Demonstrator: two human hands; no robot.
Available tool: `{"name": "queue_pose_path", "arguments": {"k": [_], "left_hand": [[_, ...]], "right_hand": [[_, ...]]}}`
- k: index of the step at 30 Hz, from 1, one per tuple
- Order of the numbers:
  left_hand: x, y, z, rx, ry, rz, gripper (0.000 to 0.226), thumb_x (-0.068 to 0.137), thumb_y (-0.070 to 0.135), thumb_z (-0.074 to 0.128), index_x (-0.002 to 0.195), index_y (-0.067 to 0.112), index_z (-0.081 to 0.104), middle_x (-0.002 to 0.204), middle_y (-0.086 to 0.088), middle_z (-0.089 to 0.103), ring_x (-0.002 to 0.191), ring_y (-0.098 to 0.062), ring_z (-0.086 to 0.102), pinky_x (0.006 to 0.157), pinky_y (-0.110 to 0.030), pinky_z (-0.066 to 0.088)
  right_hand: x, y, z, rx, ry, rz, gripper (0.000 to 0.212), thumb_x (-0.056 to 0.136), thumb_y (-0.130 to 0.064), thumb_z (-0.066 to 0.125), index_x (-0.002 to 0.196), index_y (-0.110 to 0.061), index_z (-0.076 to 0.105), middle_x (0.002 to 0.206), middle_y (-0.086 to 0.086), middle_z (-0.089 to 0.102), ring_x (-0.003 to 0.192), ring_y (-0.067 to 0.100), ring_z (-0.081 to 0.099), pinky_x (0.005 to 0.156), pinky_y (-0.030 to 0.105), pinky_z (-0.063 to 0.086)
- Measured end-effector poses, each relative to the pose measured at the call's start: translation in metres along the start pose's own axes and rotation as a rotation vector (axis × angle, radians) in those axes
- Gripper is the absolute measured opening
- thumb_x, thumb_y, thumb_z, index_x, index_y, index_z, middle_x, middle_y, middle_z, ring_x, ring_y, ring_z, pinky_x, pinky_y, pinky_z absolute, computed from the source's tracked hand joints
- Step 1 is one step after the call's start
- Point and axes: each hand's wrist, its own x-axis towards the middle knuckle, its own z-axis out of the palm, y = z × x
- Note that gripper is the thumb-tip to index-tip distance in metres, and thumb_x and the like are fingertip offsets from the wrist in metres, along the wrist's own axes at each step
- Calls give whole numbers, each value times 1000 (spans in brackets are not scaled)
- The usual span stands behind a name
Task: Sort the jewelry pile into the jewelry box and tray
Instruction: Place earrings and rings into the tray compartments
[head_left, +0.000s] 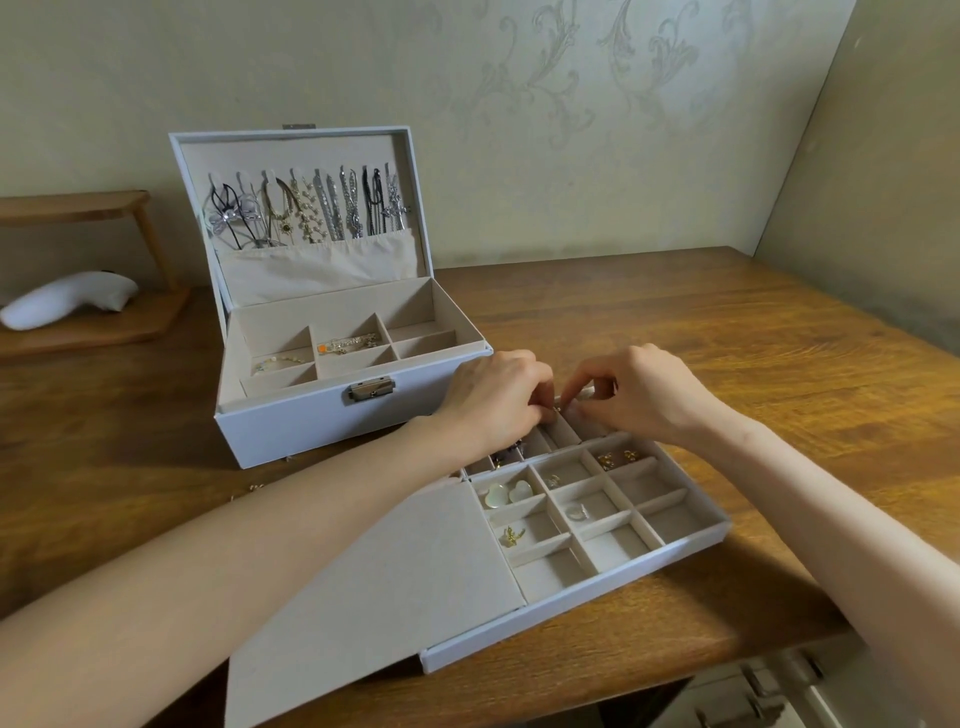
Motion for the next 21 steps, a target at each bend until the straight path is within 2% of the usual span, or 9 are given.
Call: {"name": "queue_pose_path", "arguments": {"k": [2, 7, 11, 15, 18, 21], "left_hand": [[0, 0, 0, 5, -3, -1, 11, 88, 27, 63, 97, 22, 66, 102, 2, 58, 99, -21, 54, 71, -29, 35], [0, 0, -1, -2, -4, -4, 12, 90, 22, 59, 99, 20, 67, 102, 1, 59, 100, -21, 54, 71, -28, 32], [0, -3, -7, -36, 31, -25, 13, 90, 21, 58, 97, 23, 68, 105, 3, 61, 101, -19, 54, 73, -26, 31], [0, -7, -12, -69, 66, -53, 8, 89, 23, 61, 89, 24, 68, 100, 5, 62, 95, -16, 55, 70, -25, 31], [-2, -8, -14, -66, 71, -50, 7, 89, 22, 61, 88, 23, 68, 99, 5, 62, 94, -16, 56, 69, -24, 31], [-3, -8, -12, -44, 61, -47, 6, 87, 24, 63, 88, 25, 68, 99, 5, 62, 95, -15, 56, 70, -24, 31]], "right_hand": [[2, 0, -3, 46, 5, 4, 10, 79, -28, 69, 82, -36, 71, 66, -11, 60, 64, 9, 55, 59, 26, 45], [6, -2, 7, 61, -3, -14, 7, 79, -26, 71, 81, -32, 73, 71, -11, 65, 68, 9, 58, 66, 32, 52], [9, 0, 7, 120, -20, 17, 3, 80, -27, 72, 80, -27, 74, 61, -16, 58, 59, 4, 51, 59, 25, 42], [9, 2, 6, 143, -15, 35, 3, 79, -28, 73, 78, -26, 74, 57, -15, 56, 53, 2, 47, 52, 19, 32], [11, 1, 7, 131, -22, 37, 2, 80, -29, 73, 78, -28, 74, 62, -12, 61, 55, 3, 50, 53, 20, 38], [11, 0, 8, 122, -32, 34, 2, 80, -29, 72, 79, -28, 73, 68, -7, 66, 62, 8, 56, 61, 30, 49]]}}
